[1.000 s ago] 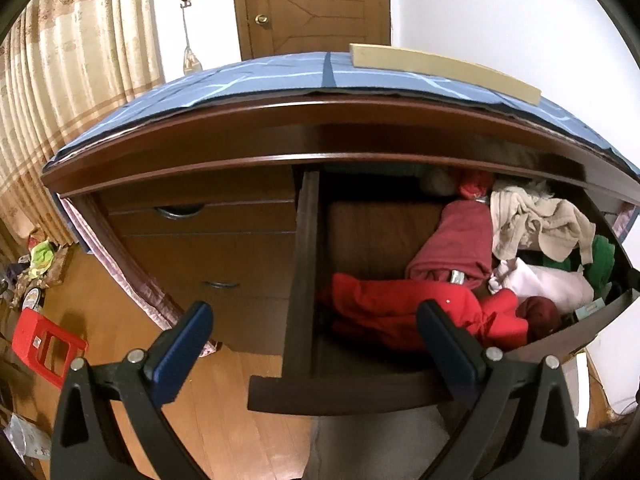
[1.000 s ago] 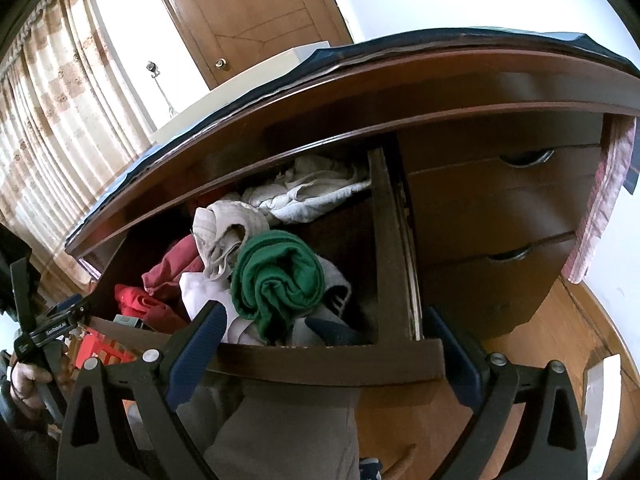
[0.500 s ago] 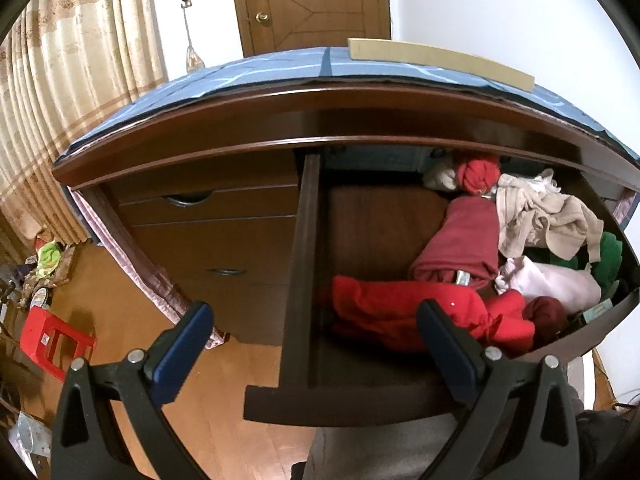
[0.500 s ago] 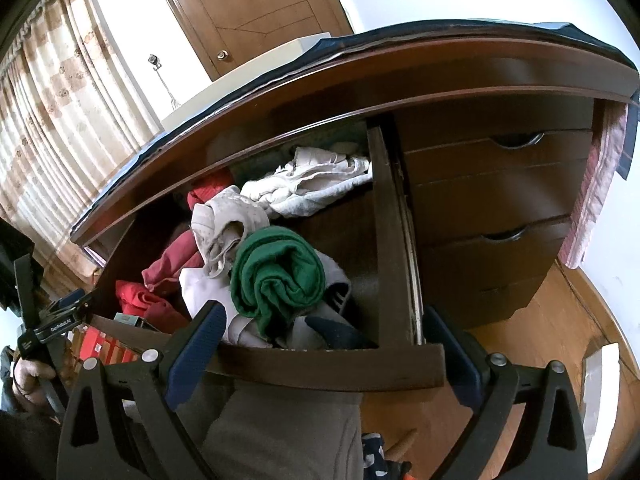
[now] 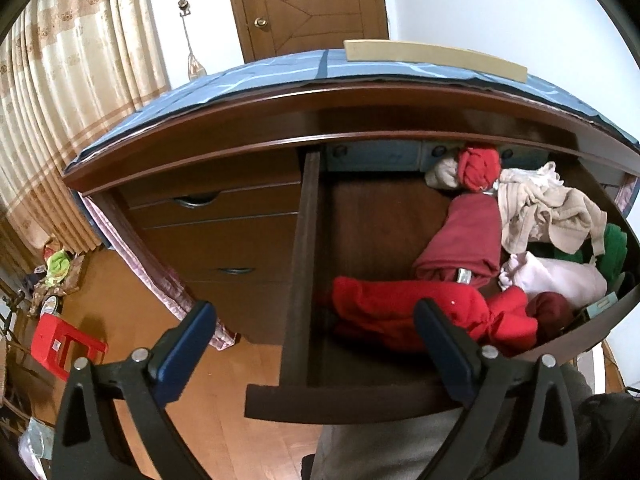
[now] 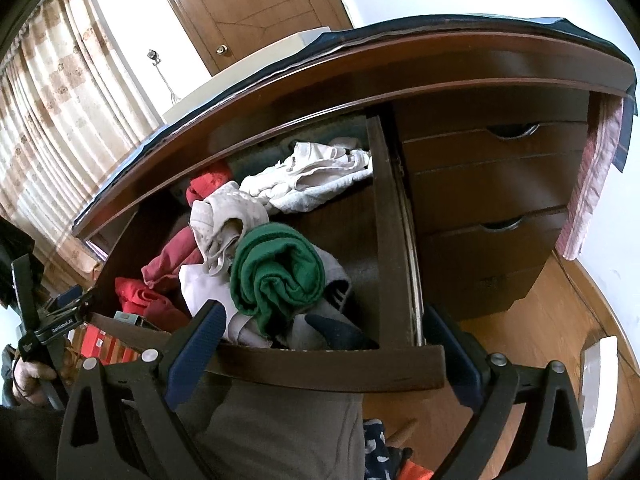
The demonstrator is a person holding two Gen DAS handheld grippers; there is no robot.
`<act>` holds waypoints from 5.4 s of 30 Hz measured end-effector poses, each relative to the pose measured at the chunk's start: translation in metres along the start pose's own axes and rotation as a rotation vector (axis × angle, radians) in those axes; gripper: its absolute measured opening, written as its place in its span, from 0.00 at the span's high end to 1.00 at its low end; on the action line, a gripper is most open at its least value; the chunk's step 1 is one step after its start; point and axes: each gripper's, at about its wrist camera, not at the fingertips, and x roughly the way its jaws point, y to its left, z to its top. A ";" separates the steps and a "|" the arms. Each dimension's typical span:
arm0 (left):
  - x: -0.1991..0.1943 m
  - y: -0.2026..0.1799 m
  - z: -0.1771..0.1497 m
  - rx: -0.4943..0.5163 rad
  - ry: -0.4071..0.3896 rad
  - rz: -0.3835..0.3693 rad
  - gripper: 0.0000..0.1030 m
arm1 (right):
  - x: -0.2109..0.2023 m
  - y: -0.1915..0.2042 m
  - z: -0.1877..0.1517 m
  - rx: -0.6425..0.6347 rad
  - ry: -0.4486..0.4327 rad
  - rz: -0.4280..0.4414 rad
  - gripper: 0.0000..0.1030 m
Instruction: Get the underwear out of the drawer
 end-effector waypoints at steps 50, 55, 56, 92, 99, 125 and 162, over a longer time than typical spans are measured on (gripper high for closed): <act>-0.002 0.003 0.004 0.037 0.057 -0.080 0.01 | -0.042 0.015 0.034 -0.091 -0.160 0.007 0.03; -0.006 -0.006 0.019 0.082 0.043 -0.117 0.01 | -0.040 0.033 0.042 -0.160 -0.152 0.003 0.03; -0.007 -0.008 0.023 0.081 0.042 -0.134 0.01 | -0.040 0.036 0.044 -0.167 -0.154 0.006 0.03; 0.060 -0.106 0.079 0.402 0.175 -0.230 0.01 | 0.141 0.130 0.100 -0.404 0.400 -0.011 0.24; 0.071 -0.119 0.085 0.458 0.206 -0.244 0.01 | 0.166 0.128 0.100 -0.378 0.475 -0.027 0.24; 0.124 -0.144 0.078 0.525 0.463 -0.264 0.30 | 0.082 0.072 0.086 -0.105 0.330 0.157 0.53; 0.028 -0.075 0.078 0.171 0.261 -0.499 0.75 | 0.054 0.072 0.082 0.128 0.206 0.332 0.53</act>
